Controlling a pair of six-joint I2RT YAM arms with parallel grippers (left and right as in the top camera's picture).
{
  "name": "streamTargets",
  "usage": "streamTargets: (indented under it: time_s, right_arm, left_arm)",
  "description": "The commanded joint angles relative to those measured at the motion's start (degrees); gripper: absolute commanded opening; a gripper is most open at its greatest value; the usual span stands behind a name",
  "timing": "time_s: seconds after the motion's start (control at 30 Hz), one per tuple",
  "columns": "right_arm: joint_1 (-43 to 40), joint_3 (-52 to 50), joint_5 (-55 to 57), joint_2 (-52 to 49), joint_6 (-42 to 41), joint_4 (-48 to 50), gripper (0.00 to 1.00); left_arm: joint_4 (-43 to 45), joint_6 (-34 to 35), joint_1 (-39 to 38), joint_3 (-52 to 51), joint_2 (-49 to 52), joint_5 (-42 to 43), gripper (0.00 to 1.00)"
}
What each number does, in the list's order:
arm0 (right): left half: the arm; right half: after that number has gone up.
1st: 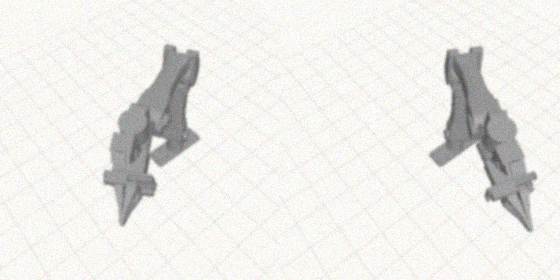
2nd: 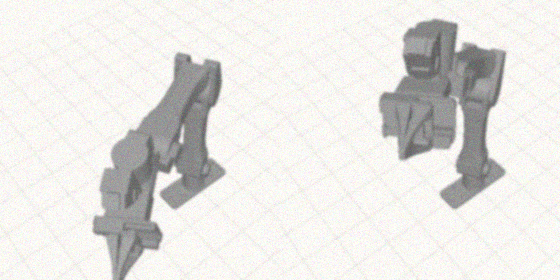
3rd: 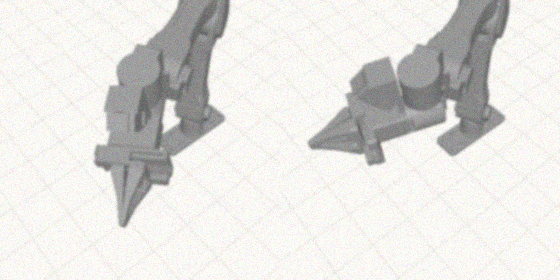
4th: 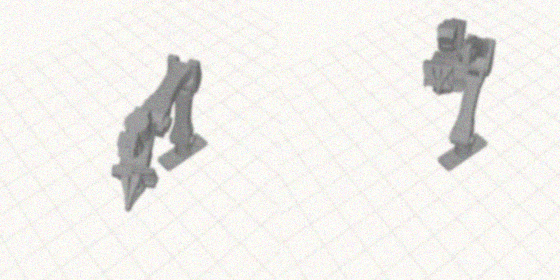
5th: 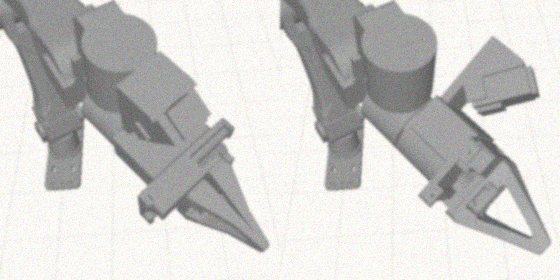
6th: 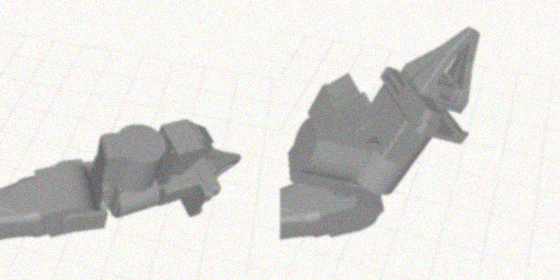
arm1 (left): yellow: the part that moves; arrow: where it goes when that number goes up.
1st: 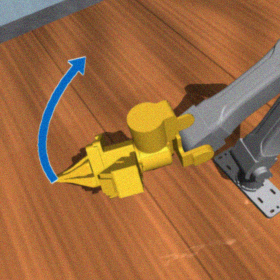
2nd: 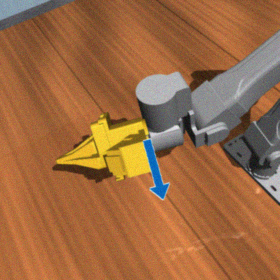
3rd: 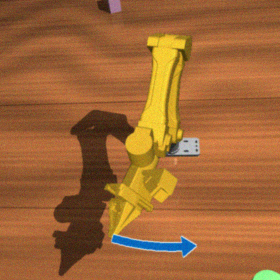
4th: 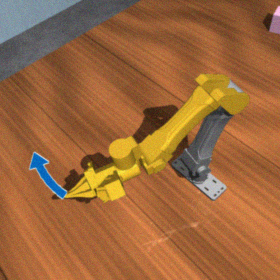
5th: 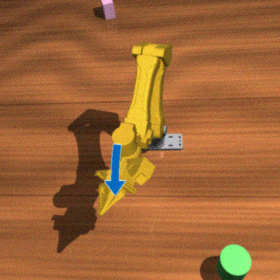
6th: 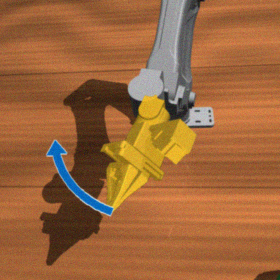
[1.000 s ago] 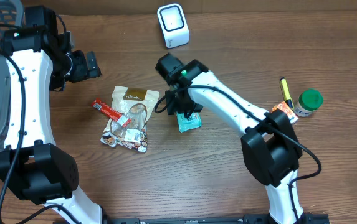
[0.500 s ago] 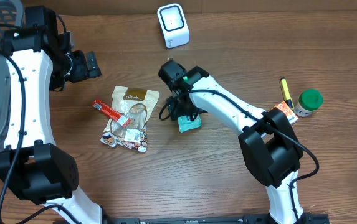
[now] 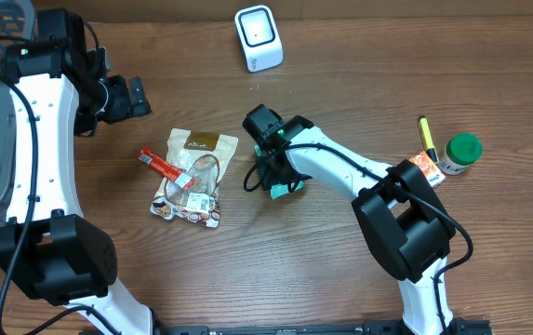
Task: Scan the item barcode
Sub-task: 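Move the right gripper to the mint-green tissue pack and grasp it, then lift the tissue pack and turn it upright in the right gripper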
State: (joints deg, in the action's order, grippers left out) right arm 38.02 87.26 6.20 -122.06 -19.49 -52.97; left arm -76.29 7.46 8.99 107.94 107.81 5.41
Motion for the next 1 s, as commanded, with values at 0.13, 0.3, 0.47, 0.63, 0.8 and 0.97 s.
streamTargets:
  time_s: [0.13, 0.3, 0.47, 0.63, 0.8, 0.97]
  right_arm:
    - [-0.5, 4.2, 0.6, 1.7, -0.2, -4.5, 0.58]
    - [-2.0, 6.7, -3.9, 3.8, 0.1, -7.0, 0.57]
    - [-5.3, 6.7, -15.9, 6.6, 4.3, -7.2, 0.56]
    - [-10.5, 6.7, -34.7, 8.1, 11.2, -8.3, 0.57]
    - [-15.3, 6.7, -55.8, 8.0, 23.2, -11.6, 0.57]
    - [-17.9, 6.7, -67.9, 8.0, 29.6, -13.8, 0.57]
  left_arm:
    - [0.1, -0.7, -0.4, -0.1, -0.3, 0.4, 1.0]
    - [0.1, -0.7, -0.4, -0.1, -0.3, 0.4, 1.0]
    - [0.1, -0.7, -0.4, -0.1, -0.3, 0.4, 1.0]
    - [0.1, -0.7, -0.4, -0.1, -0.3, 0.4, 1.0]
    - [0.1, -0.7, -0.4, -0.1, -0.3, 0.4, 0.99]
    - [0.1, -0.7, -0.4, -0.1, -0.3, 0.4, 1.0]
